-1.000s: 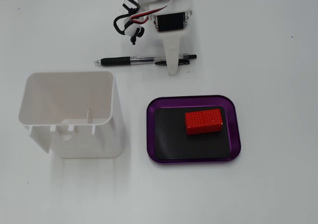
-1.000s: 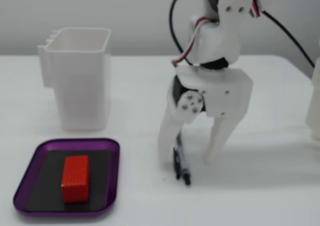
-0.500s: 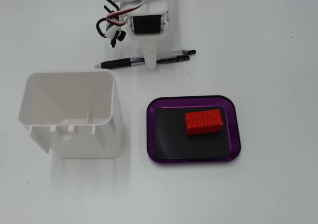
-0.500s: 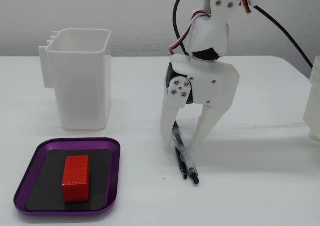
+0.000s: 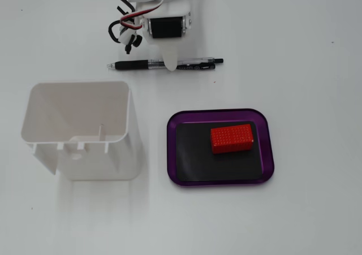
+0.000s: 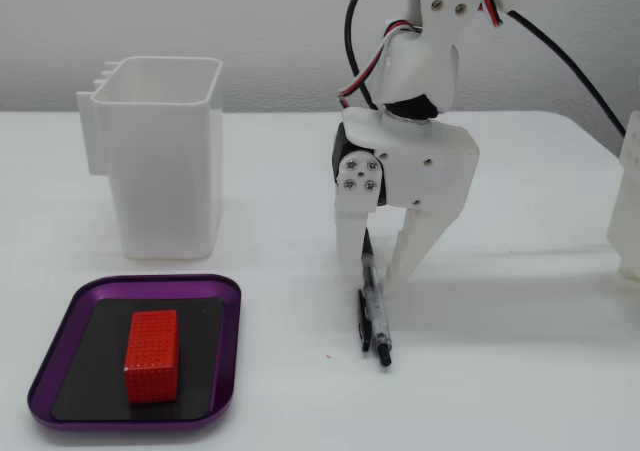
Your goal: Pick up the pen and put it in the pen holder.
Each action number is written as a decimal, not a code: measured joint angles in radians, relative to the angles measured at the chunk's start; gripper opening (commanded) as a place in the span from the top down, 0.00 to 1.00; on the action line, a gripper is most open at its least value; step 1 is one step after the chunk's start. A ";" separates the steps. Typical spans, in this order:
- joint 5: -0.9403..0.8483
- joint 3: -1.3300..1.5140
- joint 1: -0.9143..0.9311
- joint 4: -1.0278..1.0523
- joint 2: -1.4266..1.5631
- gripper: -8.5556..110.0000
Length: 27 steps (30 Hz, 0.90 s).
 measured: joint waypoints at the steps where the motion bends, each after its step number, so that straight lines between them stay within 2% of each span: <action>1: 0.000 0.000 -0.002 0.008 0.002 0.93; 7: 0.012 -0.049 0.009 0.169 0.063 0.93; 17: 0.064 -0.316 0.005 0.428 0.476 0.93; 22: 0.233 -0.502 -0.005 0.423 0.543 0.93; 27: 0.419 -0.617 0.005 0.293 0.479 0.93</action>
